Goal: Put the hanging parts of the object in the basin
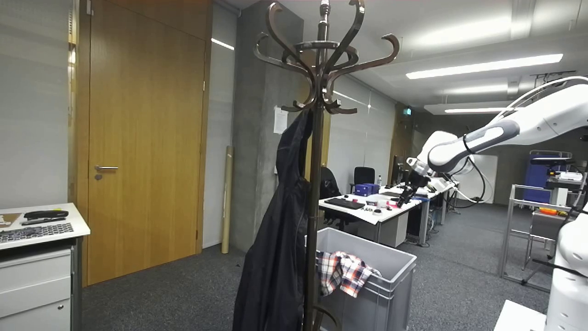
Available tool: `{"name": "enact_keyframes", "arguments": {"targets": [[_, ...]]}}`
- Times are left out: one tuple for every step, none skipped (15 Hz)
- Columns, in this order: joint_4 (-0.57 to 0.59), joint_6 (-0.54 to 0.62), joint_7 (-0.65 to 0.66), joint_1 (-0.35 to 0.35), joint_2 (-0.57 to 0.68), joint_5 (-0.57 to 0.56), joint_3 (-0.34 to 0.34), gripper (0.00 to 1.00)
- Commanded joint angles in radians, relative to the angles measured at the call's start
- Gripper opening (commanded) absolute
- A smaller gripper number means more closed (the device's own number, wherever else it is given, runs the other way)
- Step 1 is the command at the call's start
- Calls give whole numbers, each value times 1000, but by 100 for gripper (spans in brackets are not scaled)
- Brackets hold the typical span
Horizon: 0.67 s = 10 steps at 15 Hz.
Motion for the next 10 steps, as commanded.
{"name": "enact_keyframes", "arguments": {"targets": [[8,78,-6,25,52,53,22,100],[11,99,-13,35,68,67,25,100],[13,114,-19,44,80,84,26,100],[16,128,-23,52,94,95,29,100],[20,137,-27,61,108,110,32,100],[24,145,-29,67,121,123,36,100],[29,150,-33,74,136,134,39,100],[34,151,-36,79,149,146,43,100],[40,151,-39,84,161,159,48,100],[47,147,-47,89,175,175,51,100]]}}
